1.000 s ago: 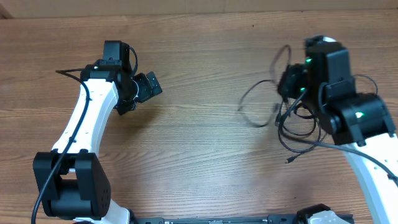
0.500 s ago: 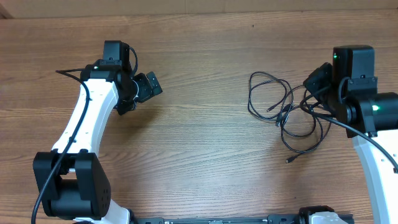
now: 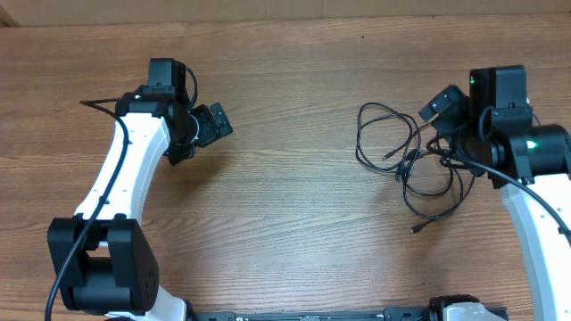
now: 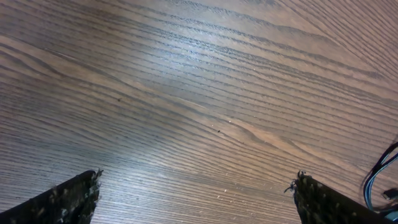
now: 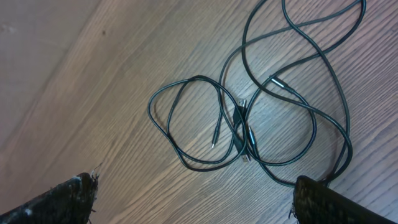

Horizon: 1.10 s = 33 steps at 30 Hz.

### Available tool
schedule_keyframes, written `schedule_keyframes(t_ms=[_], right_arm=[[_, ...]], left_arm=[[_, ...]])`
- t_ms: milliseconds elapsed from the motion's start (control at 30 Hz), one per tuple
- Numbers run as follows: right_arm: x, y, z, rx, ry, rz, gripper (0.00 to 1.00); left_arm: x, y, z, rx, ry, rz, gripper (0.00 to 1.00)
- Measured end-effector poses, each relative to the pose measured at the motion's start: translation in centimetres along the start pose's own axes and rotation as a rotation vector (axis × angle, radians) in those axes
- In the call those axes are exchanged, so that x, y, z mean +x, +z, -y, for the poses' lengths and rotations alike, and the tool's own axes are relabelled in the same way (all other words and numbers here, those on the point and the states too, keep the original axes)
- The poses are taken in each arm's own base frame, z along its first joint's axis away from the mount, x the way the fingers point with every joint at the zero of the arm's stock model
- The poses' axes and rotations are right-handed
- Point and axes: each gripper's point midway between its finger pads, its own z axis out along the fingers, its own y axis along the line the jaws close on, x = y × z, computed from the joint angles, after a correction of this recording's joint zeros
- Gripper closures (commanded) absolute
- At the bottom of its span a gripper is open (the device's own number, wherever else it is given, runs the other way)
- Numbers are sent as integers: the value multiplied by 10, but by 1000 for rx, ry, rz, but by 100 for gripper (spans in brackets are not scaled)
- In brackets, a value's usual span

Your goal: Untangle cables

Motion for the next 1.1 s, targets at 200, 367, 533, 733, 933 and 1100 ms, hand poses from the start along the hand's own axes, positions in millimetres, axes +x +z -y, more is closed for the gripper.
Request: schedule_keyframes(t_ms=[200,367,533,733,933,1100], right_arm=[[1,4,0,10,-1,-8,0],[1,4,0,10,-1,-8,0],[1,4,0,10,-1,-9,0],[1,4,0,10,-1,-8,0],[1,4,0,10,-1,-8,0],[1,4,0,11,-1,-8,0]], left_arm=[[0,0,0,0,0,0,0],[0,0,0,0,0,0,0],[0,0,0,0,0,0,1],[0,0,0,0,0,0,1],[0,0,0,0,0,0,1],[0,0,0,0,0,0,0]])
